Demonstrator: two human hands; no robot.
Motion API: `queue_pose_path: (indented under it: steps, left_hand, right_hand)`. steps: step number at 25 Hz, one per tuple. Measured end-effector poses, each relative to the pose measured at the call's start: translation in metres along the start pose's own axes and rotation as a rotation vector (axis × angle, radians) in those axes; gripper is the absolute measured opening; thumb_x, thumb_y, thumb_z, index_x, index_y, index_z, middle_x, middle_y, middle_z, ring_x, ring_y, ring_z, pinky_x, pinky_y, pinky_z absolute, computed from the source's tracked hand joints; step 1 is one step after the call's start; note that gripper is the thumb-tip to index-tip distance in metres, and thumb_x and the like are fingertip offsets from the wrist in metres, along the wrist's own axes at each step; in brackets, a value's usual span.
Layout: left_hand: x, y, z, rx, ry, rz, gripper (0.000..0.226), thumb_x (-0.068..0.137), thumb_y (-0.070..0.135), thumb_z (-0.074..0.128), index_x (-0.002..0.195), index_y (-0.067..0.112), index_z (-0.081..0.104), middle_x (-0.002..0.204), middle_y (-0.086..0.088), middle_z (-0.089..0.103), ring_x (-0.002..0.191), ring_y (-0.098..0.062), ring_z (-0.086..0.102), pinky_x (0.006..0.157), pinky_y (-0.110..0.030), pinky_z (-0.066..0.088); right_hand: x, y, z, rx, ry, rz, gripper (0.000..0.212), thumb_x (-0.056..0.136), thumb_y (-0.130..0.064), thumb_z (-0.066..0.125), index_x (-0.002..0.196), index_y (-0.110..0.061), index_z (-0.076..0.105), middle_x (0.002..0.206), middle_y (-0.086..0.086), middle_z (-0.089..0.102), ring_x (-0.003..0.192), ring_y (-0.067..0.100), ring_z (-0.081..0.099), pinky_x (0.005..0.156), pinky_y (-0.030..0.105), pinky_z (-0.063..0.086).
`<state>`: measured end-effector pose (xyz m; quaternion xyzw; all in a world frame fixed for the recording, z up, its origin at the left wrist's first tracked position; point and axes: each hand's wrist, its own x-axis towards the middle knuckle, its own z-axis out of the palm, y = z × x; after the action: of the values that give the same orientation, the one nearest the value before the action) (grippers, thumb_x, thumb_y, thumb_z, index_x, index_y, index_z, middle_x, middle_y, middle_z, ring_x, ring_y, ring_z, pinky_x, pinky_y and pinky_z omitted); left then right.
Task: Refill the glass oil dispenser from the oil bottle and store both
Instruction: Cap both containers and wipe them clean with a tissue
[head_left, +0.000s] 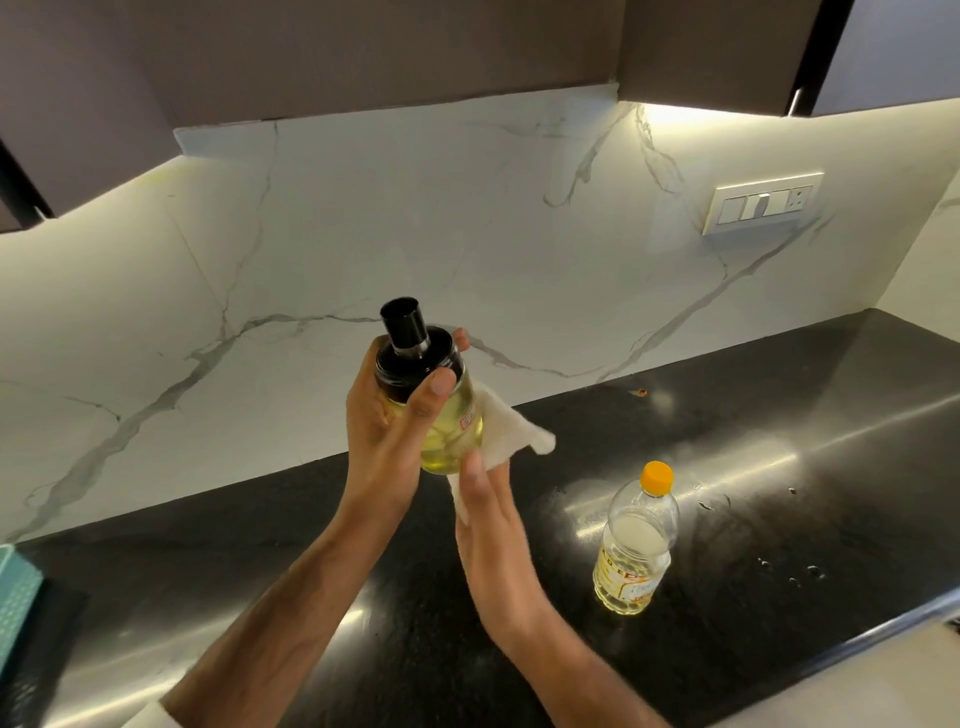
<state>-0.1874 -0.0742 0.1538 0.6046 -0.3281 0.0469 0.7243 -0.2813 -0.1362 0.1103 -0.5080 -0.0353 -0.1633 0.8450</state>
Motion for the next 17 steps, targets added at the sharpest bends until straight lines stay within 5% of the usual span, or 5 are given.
queue_pose_path:
  steps: [2,4,12,17]
  left_hand:
    - [0.001,-0.001,0.002,0.028,-0.023,0.026,0.071,0.082,0.059,0.072,0.123,0.003,0.056,0.122,-0.015,0.070,0.119,-0.028,0.066,0.093,-0.032,0.053]
    - [0.001,-0.007,0.001,0.083,-0.049,0.056,0.070,0.083,0.059,0.071,0.125,0.005,0.055,0.123,-0.015,0.070,0.118,-0.028,0.067,0.093,-0.034,0.054]
    - [0.001,-0.023,-0.009,0.078,-0.019,0.047,0.072,0.080,0.066,0.070,0.119,0.007,0.057,0.120,-0.009,0.074,0.117,-0.025,0.068,0.097,-0.042,0.055]
    - [-0.004,-0.026,0.002,-0.015,-0.084,-0.017,0.071,0.081,0.061,0.073,0.122,0.007,0.056,0.122,-0.011,0.072,0.119,-0.028,0.067,0.096,-0.038,0.055]
  right_hand:
    - [0.010,-0.012,-0.006,0.242,0.017,0.081,0.057,0.107,-0.047,0.038,0.153,-0.014,0.045,0.153,0.010,0.053,0.148,0.025,0.043,0.124,0.036,0.031]
    - [0.016,-0.020,-0.016,0.381,-0.014,0.193,0.065,0.109,-0.052,0.031,0.149,-0.005,0.050,0.150,0.021,0.053,0.142,0.031,0.050,0.123,0.040,0.033]
    - [-0.003,-0.011,-0.040,0.627,-0.071,0.332,0.094,0.102,-0.072,0.032,0.153,0.007,0.039,0.160,0.030,0.036,0.154,0.040,0.028,0.129,0.045,0.019]
    - [0.014,0.000,-0.044,0.684,-0.112,0.316,0.092,0.102,-0.072,0.028,0.156,0.003,0.036,0.163,0.026,0.033,0.155,0.035,0.027,0.131,0.044,0.012]
